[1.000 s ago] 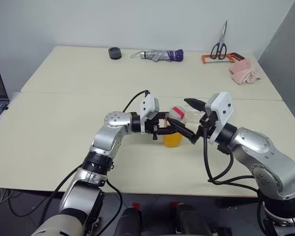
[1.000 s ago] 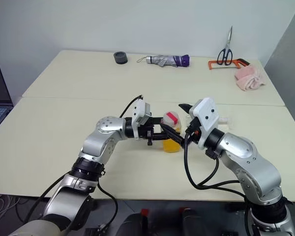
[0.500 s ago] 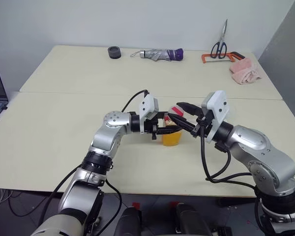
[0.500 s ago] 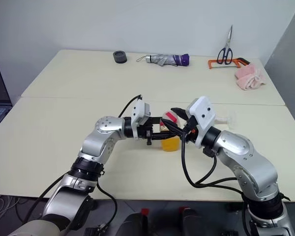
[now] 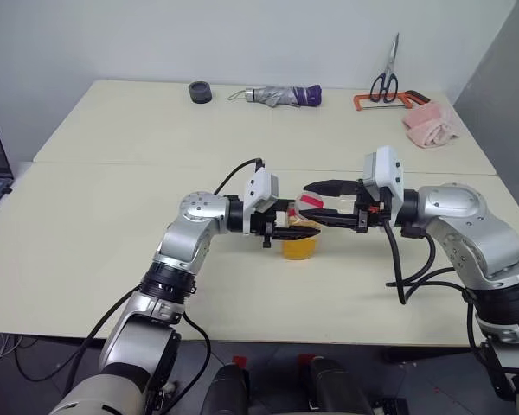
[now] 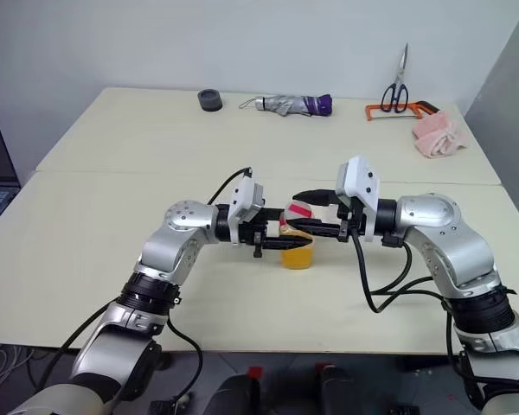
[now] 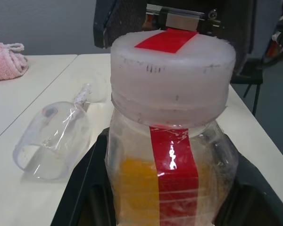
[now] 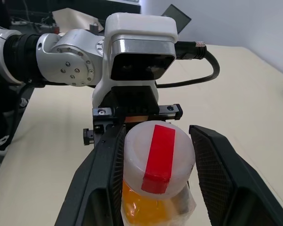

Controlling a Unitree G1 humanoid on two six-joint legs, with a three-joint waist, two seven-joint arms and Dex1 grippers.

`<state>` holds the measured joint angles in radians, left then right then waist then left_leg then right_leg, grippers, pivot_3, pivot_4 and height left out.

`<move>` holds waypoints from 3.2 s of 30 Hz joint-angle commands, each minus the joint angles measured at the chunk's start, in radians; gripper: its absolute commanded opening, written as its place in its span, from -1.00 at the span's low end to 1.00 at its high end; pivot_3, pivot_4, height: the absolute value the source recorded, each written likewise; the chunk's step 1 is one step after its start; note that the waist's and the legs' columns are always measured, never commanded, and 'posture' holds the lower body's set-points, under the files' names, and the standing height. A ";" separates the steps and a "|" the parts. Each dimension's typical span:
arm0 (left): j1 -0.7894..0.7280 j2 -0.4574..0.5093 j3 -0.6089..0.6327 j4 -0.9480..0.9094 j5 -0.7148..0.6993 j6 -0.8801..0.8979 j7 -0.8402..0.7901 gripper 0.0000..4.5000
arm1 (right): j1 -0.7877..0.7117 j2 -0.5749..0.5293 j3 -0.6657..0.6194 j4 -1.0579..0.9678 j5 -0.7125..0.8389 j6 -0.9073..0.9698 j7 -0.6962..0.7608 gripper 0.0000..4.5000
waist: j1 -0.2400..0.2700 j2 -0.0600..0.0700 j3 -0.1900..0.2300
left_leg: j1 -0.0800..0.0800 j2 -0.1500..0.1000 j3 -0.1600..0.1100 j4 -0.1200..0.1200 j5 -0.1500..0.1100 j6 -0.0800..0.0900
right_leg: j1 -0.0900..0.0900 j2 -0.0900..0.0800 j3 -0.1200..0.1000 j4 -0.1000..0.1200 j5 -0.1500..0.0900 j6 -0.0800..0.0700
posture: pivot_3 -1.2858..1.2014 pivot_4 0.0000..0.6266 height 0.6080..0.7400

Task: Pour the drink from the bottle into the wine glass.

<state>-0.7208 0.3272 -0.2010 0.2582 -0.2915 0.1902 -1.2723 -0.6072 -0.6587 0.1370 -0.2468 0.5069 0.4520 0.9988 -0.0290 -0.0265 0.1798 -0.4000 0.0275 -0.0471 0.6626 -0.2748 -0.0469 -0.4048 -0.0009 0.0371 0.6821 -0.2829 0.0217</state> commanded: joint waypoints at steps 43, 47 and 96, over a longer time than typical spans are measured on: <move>-0.101 -0.079 0.018 0.107 0.020 -0.069 0.068 -0.14 | 0.293 0.419 0.002 -0.490 -0.201 0.262 -0.820 0.14 | -0.001 0.000 0.000 | 0.001 -0.001 0.000 0.002 0.000 0.000 | -0.001 0.001 0.001 0.007 0.000 0.000 | 0.03 -0.52 1.00; -0.100 -0.081 0.018 0.105 0.018 -0.069 0.066 -0.14 | 0.294 0.415 0.009 -0.491 -0.198 0.265 -0.805 -0.19 | -0.001 0.000 0.000 | 0.001 -0.001 0.000 0.002 0.000 0.000 | -0.001 0.001 0.001 0.007 0.000 0.000 | 0.03 -0.52 1.00; -0.160 -0.093 0.022 0.195 0.033 -0.097 0.028 -0.15 | 0.288 0.392 0.004 -0.493 -0.245 0.271 -0.898 1.00 | -0.003 0.001 0.000 | 0.002 -0.001 0.000 0.003 0.000 0.000 | -0.002 0.001 0.002 0.010 0.000 0.000 | 0.03 -0.52 1.00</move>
<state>-0.8405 0.2397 -0.1888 0.4787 -0.2539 0.1219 -1.2376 -0.2968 -0.2765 0.1409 -0.7240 0.2844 0.7313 0.1171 -0.0316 -0.0258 0.1798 -0.3983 0.0266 -0.0470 0.6657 -0.2743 -0.0474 -0.4063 0.0002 0.0390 0.6914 -0.2833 0.0215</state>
